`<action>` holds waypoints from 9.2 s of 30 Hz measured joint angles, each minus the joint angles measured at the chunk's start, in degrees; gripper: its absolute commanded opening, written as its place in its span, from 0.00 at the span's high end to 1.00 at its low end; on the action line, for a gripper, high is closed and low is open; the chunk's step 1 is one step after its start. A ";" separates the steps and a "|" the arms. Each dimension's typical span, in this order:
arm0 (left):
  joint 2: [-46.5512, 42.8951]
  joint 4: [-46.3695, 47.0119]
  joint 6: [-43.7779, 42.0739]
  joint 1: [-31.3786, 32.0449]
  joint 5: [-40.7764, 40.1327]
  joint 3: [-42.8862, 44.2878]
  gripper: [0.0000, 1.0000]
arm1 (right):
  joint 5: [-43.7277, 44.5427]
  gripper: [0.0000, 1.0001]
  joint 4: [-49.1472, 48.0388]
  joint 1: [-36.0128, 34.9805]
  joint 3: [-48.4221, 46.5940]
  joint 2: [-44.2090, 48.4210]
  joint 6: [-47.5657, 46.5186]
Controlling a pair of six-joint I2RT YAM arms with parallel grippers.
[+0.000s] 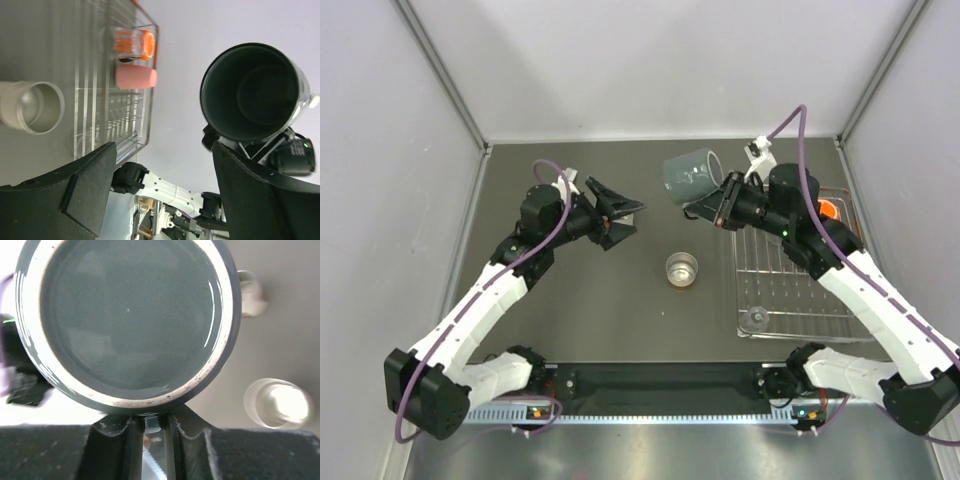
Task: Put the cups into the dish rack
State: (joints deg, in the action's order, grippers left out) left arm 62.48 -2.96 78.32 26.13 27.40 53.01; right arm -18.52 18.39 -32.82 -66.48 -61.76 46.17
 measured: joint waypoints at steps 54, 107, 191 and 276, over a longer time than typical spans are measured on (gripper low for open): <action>1.33 -15.30 -5.68 -5.44 3.72 1.68 0.21 | 31.28 1.00 16.96 17.00 4.98 -16.63 -25.64; 2.62 -17.29 -6.97 -7.17 5.84 2.64 0.21 | 32.44 0.92 9.86 19.32 6.86 -27.17 -26.21; 43.21 -35.87 -33.24 14.21 -9.49 23.93 0.77 | 12.17 0.08 45.94 17.59 -4.20 18.08 -17.99; 2.19 -8.26 -15.15 -0.09 11.37 14.47 0.14 | -18.10 1.00 18.84 22.58 -21.64 -4.98 -11.58</action>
State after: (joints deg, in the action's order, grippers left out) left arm 64.66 -11.22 63.18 26.04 38.76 67.48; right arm -36.62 37.23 -10.24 -88.12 -66.74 34.59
